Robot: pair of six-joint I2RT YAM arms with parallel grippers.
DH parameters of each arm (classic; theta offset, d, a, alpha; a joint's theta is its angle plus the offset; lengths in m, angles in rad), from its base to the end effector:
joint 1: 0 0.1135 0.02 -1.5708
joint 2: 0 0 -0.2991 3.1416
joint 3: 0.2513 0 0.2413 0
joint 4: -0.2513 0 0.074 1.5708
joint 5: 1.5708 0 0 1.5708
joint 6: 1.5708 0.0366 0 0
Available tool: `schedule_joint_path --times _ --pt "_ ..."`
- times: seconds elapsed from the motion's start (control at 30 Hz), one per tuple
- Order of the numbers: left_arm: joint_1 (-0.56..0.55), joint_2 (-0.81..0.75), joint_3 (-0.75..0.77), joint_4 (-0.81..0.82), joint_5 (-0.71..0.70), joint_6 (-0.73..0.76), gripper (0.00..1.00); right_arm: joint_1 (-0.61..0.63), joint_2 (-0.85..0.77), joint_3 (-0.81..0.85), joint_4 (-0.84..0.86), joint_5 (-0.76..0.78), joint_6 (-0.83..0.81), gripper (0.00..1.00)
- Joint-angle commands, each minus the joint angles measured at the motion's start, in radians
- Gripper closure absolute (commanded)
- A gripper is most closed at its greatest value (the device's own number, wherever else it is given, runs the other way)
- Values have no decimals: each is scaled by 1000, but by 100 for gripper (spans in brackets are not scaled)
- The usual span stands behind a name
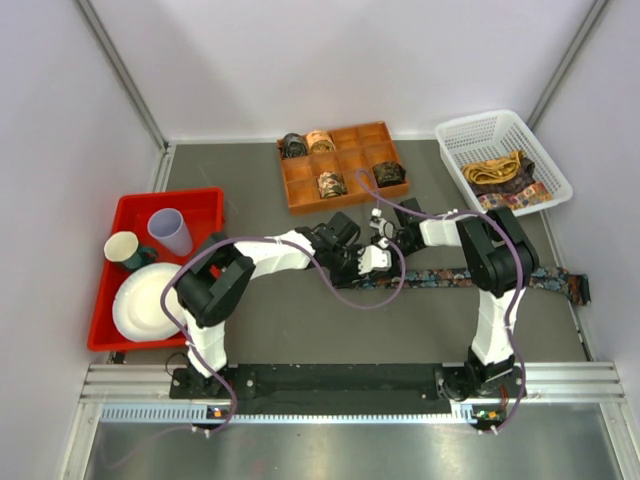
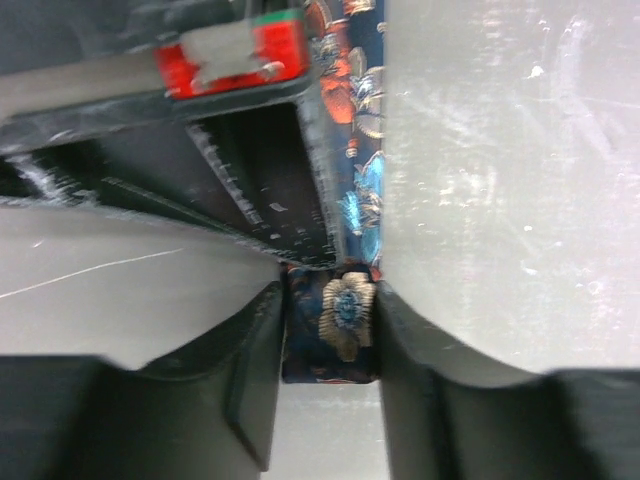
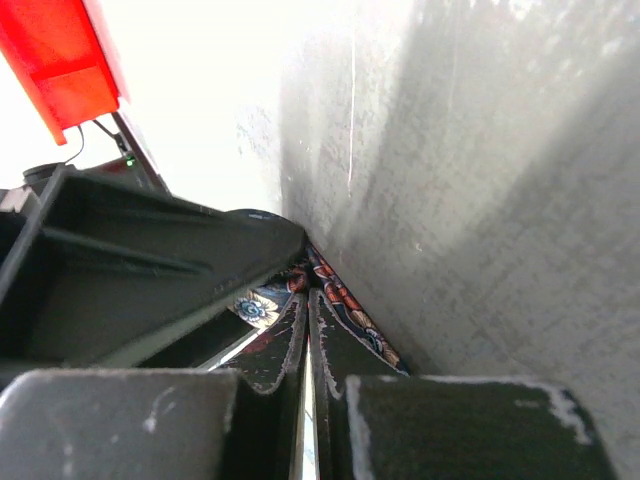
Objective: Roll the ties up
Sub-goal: Roll the tie at the center of the board.
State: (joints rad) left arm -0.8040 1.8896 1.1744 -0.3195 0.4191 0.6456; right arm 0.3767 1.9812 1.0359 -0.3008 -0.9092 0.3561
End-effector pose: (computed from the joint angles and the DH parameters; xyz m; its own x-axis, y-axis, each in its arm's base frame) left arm 0.2560 -0.2872 0.1972 0.0061 0.7858 -0.6185 0.9995 0.0142 0.0279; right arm 0.3200 0.1577 0.1420 -0.9864 -0.1599 -0.0383 -0.1240 0.5702 0.8121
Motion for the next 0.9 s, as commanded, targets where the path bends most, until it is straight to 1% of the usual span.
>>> schedule_joint_path --times 0.0,0.03,0.1,0.13,0.27,0.37,0.4,0.47,0.5,0.6,0.7,0.87 --pt "-18 42 -4 -10 -94 23 64 1 -36 4 -14 119 -58 100" --pt "-20 42 -5 -15 -109 22 70 1 -41 4 -14 118 -60 100" --pt "-20 40 -9 -20 -118 28 75 -1 -45 7 -21 110 -60 100" --pt "-21 42 -12 -23 -120 34 80 -1 -47 7 -21 99 -60 100" --pt "-26 48 -18 -27 -131 42 87 -7 -48 13 -38 40 -65 100" --pt "-35 51 -21 -24 -140 43 90 -22 -58 10 -50 -2 -63 100" --pt "-37 52 -19 -26 -141 42 91 -27 -62 9 -55 -13 -59 94" --pt "-40 54 -21 -32 -148 39 91 -44 -77 0 -57 -39 -55 87" --pt "-41 54 -21 -30 -151 39 91 -47 -82 -3 -61 -45 -57 79" --pt "-40 54 -24 -35 -164 35 91 -52 -102 -20 -49 -66 -48 64" --pt "-40 52 -27 -29 -166 32 91 -52 -93 -39 -5 -85 -4 59" --pt "-40 59 -15 -33 -163 25 90 -52 -33 -46 75 -123 44 60"
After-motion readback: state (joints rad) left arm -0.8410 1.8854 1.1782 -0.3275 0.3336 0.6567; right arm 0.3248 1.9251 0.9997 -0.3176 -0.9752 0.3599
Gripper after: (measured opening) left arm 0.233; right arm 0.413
